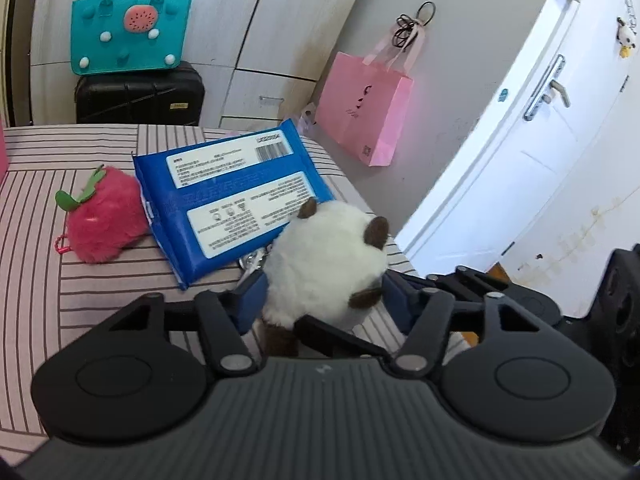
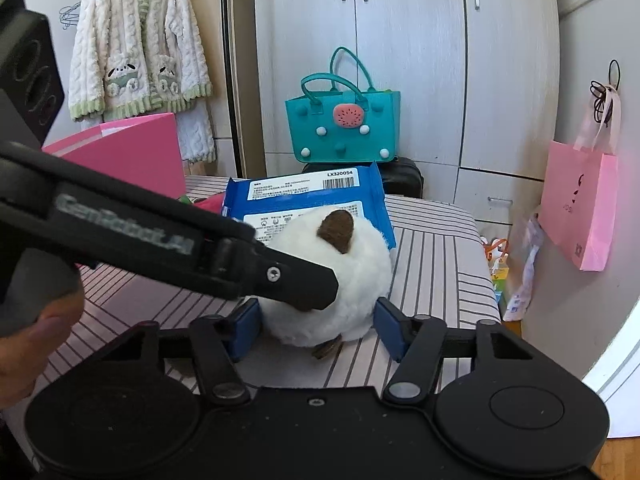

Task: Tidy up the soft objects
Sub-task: 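Grasp the white plush cat with the left gripper while the right gripper also clamps it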

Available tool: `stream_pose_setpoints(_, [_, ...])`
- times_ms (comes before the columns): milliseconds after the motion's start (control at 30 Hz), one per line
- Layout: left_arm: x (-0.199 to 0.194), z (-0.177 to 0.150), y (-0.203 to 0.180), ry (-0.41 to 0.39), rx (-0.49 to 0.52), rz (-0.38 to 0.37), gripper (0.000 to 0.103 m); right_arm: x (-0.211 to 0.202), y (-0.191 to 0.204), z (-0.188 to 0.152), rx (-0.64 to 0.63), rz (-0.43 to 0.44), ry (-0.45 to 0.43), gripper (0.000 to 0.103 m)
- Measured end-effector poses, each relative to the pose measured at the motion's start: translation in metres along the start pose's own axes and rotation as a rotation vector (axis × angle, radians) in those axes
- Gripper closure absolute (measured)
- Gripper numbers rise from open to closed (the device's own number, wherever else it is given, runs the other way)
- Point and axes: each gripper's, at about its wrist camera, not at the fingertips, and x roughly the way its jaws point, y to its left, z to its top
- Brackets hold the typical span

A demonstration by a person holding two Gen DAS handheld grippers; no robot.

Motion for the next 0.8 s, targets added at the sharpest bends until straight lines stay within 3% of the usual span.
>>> stream_pose_setpoints(200, [-0.003,-0.004,-0.002,-0.006,0.001,-0.005,0.047,-0.003,0.004,0.001,-0.006,-0.019,0.004,0.041])
stream_pose_setpoints(367, [-0.012,-0.007,0.003,0.016,-0.06,-0.033,0.05,-0.013,0.011,0.003,0.001,-0.023,0.017,0.041])
stream_pose_setpoints(800, [-0.044,-0.015,0.01,0.047,-0.091,-0.06,0.05,-0.036,0.034,0.007,-0.02,-0.03,0.042,0.04])
